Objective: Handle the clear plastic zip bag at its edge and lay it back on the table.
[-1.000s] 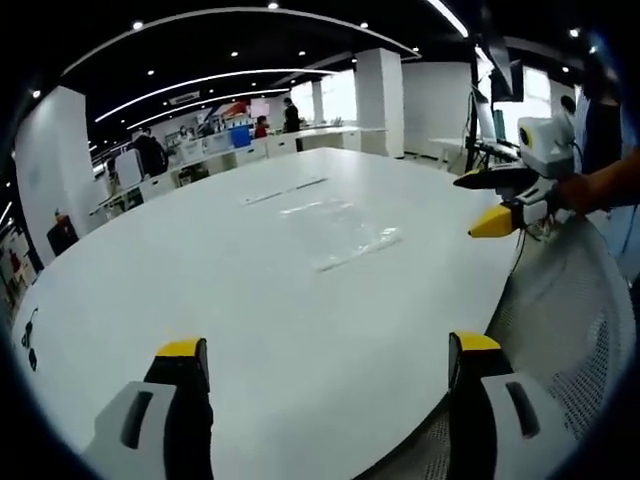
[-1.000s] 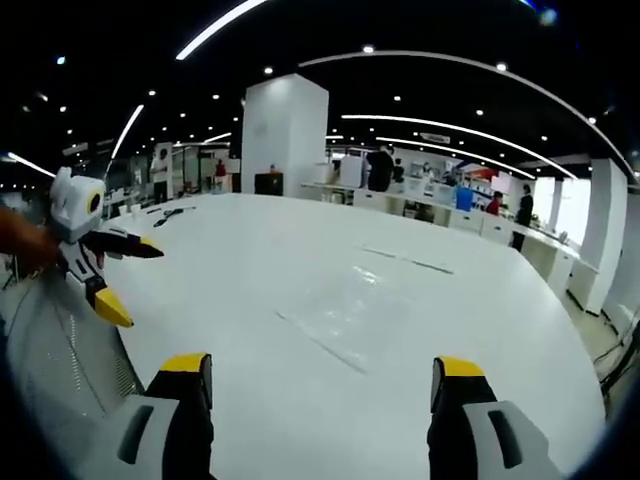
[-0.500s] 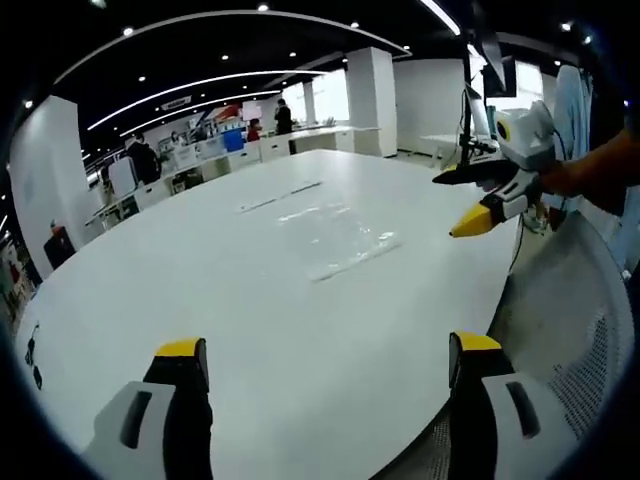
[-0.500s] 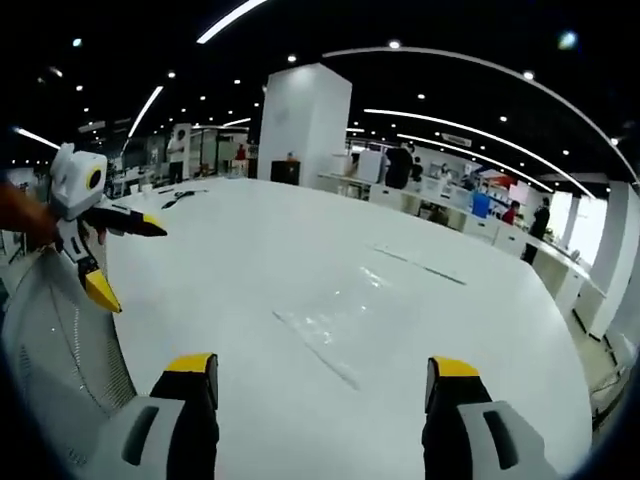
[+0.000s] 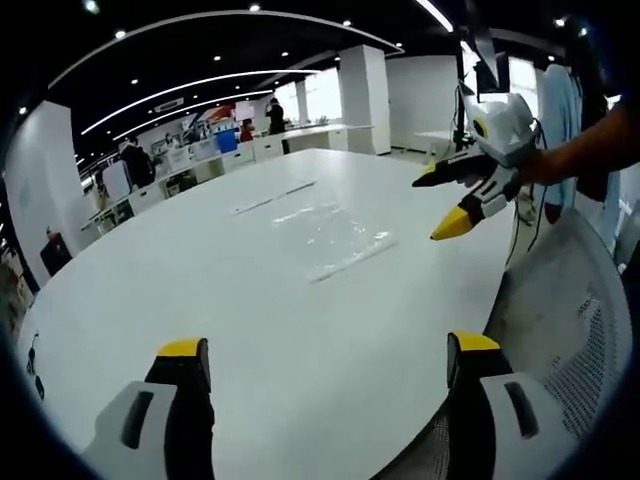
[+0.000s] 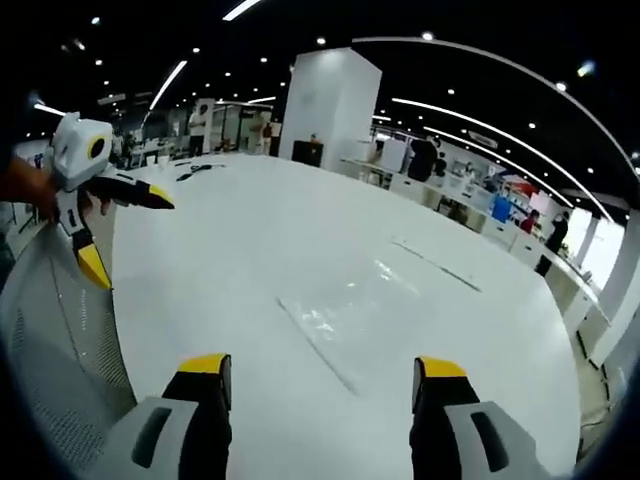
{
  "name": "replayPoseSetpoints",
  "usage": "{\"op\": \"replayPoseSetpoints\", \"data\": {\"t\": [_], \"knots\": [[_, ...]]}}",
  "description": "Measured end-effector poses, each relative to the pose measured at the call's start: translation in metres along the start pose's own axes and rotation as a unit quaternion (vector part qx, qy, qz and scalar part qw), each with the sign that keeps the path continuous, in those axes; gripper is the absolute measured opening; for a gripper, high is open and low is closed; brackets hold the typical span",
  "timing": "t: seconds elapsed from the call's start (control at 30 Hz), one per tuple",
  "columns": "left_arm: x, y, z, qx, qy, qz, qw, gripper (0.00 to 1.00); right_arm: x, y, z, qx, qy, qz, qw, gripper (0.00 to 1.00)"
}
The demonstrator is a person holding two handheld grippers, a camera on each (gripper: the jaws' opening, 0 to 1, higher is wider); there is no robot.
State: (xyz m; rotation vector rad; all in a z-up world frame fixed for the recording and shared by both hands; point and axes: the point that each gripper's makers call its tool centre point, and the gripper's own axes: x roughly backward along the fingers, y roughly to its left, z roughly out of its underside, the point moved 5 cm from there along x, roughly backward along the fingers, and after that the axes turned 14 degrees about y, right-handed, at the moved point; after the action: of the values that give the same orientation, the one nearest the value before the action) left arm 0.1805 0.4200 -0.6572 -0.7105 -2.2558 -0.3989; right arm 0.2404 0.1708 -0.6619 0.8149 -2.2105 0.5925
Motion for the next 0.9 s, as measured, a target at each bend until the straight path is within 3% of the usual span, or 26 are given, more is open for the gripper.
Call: {"op": "replayPoseSetpoints", "data": {"t": [0.33, 0.77, 0.9], "knots": [[-0.001, 0.001, -0.001, -0.008, 0.003, 0.004, 1.0, 0.96, -0.013, 0.0, 0.001, 0.03, 0.028, -0.009, 0.9991, 0.59], [-0.003, -0.002, -0.006, -0.011, 0.008, 0.008, 0.9999, 0.93, -0.03, 0.0, 0.0, 0.022, 0.056, -0.029, 0.9977, 0.44], [-0.005, -0.003, -0.008, -0.014, 0.01, 0.01, 0.9998, 0.92, -0.035, -0.001, -0.002, 0.045, 0.067, -0.026, 0.9964, 0.41]]}}
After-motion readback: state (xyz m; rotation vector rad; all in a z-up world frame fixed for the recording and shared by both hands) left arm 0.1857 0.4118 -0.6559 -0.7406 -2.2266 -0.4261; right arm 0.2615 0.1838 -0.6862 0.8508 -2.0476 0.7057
